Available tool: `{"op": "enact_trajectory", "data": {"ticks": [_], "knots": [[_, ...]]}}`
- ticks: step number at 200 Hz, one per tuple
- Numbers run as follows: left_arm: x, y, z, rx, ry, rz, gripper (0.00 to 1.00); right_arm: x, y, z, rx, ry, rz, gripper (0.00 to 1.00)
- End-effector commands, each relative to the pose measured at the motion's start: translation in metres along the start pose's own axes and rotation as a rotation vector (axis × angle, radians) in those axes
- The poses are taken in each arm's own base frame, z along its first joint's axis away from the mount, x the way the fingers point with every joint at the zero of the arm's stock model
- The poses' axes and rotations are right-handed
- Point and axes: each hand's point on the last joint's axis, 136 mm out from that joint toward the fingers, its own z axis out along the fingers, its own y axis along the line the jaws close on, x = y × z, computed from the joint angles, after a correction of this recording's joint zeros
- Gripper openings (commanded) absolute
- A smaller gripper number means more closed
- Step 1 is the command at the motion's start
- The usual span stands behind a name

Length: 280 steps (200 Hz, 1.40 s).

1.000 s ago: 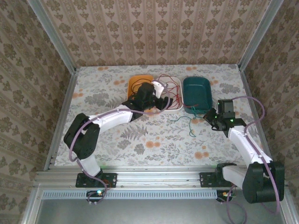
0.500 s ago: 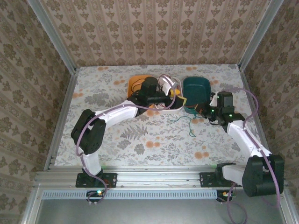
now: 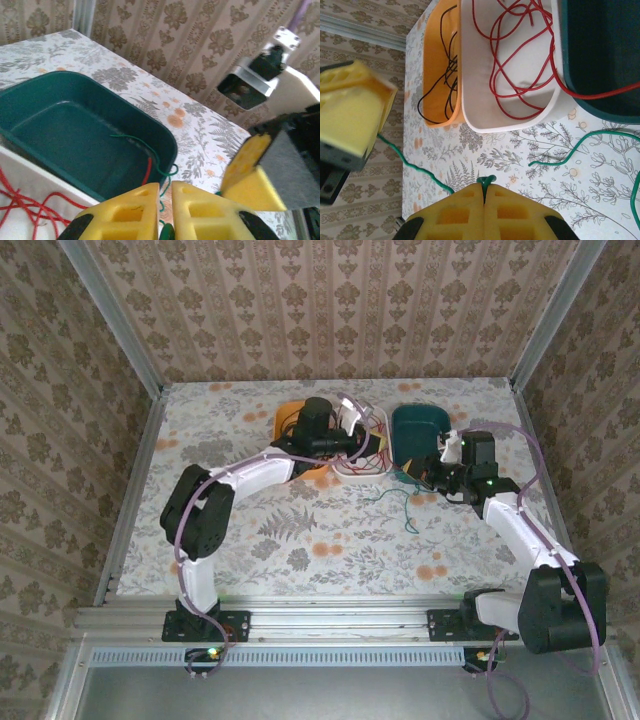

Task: Untangle the cables

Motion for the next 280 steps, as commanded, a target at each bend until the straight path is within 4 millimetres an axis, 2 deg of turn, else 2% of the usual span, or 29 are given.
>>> {"op": "enact_trajectory", "data": {"ticks": [1, 17, 34, 42, 54, 71, 79, 101, 117, 145, 148, 157, 195, 214, 218, 227, 236, 259, 280], "knots": [[-0.014, 0.029, -0.004, -0.112, -0.065, -0.045, 0.09, -0.006, 0.025, -0.010, -0.071, -0.022, -0.060, 0.00], [-0.006, 0.055, -0.007, -0.247, -0.045, -0.082, 0.03, -0.008, 0.031, -0.013, -0.102, -0.046, -0.066, 0.00], [0.003, 0.074, -0.013, -0.353, -0.024, -0.103, 0.05, -0.014, 0.037, -0.017, -0.126, -0.085, -0.069, 0.00], [0.006, 0.081, -0.018, -0.396, -0.027, -0.116, 0.09, -0.018, 0.037, -0.019, -0.120, -0.104, -0.065, 0.00], [0.008, 0.086, -0.025, -0.420, -0.045, -0.136, 0.24, -0.025, 0.034, -0.020, -0.085, -0.137, -0.059, 0.00], [-0.005, 0.079, -0.038, -0.397, -0.123, -0.148, 0.48, -0.040, 0.018, -0.021, 0.024, -0.199, -0.046, 0.00], [-0.014, 0.074, -0.046, -0.380, -0.177, -0.146, 0.57, -0.047, 0.007, -0.022, 0.100, -0.226, -0.038, 0.00], [-0.041, 0.065, -0.076, -0.377, -0.331, -0.151, 0.68, -0.068, -0.027, -0.027, 0.305, -0.306, 0.008, 0.00], [-0.049, 0.067, -0.096, -0.412, -0.393, -0.172, 0.75, -0.080, -0.047, -0.024, 0.406, -0.342, 0.054, 0.00], [-0.045, 0.060, -0.108, -0.418, -0.401, -0.150, 0.81, -0.095, -0.067, -0.015, 0.495, -0.363, 0.084, 0.00], [-0.044, 0.059, -0.108, -0.416, -0.400, -0.148, 0.82, -0.094, -0.075, -0.009, 0.517, -0.348, 0.093, 0.00], [-0.041, 0.057, -0.109, -0.416, -0.385, -0.152, 0.82, -0.098, -0.082, -0.005, 0.539, -0.350, 0.093, 0.00], [-0.014, 0.049, -0.098, -0.451, -0.273, -0.130, 0.83, -0.116, -0.103, 0.007, 0.622, -0.362, 0.102, 0.00], [-0.003, 0.046, -0.087, -0.476, -0.200, -0.096, 0.83, -0.124, -0.105, 0.016, 0.621, -0.362, 0.099, 0.11], [-0.002, 0.046, -0.086, -0.479, -0.190, -0.092, 0.84, -0.126, -0.103, 0.018, 0.611, -0.361, 0.094, 0.16], [0.000, 0.043, -0.081, -0.475, -0.175, -0.084, 0.84, -0.129, -0.099, 0.021, 0.592, -0.357, 0.085, 0.35], [0.001, 0.045, -0.079, -0.482, -0.165, -0.091, 0.84, -0.131, -0.095, 0.021, 0.584, -0.354, 0.077, 0.42], [0.003, 0.051, -0.072, -0.492, -0.149, -0.118, 0.84, -0.126, -0.094, 0.008, 0.619, -0.353, 0.069, 0.51], [0.004, 0.054, -0.068, -0.499, -0.142, -0.117, 0.84, -0.111, -0.099, -0.008, 0.669, -0.340, 0.071, 0.53]]}}
